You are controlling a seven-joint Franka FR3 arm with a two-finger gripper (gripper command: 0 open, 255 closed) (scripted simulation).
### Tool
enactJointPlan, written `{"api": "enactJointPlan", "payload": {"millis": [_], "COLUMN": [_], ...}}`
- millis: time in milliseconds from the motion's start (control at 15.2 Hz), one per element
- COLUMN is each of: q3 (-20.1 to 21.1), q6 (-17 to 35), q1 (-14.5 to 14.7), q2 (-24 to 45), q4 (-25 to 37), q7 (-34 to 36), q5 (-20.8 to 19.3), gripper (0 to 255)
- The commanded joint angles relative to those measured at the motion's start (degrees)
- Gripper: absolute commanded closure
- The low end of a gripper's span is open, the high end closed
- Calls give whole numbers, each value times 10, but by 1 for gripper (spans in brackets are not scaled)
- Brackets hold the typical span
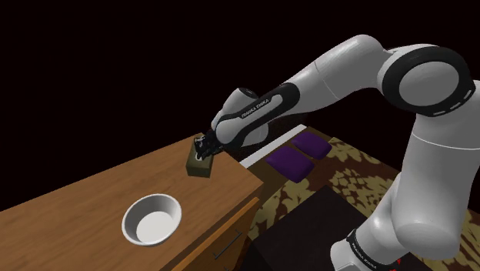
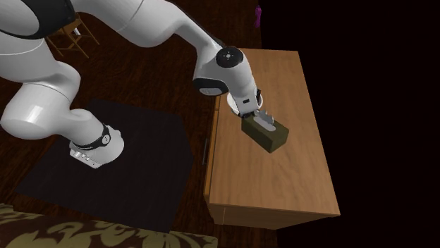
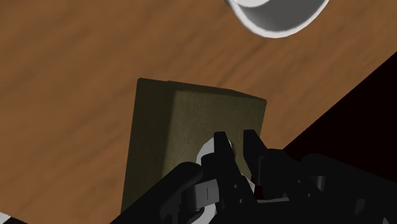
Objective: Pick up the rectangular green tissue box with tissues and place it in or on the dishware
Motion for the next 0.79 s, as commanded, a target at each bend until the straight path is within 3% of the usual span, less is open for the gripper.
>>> {"api": "enactJointPlan", "payload": {"millis": [0, 66, 726], "q3": [-5, -5, -61], "q6": [-14, -15, -37], "q1": [3, 3, 168], "q2": [-13, -14, -2], "q4": [0, 0, 53], "q7": [7, 7, 226], "q5": [-5, -6, -118], "gripper": [255, 255, 255]}}
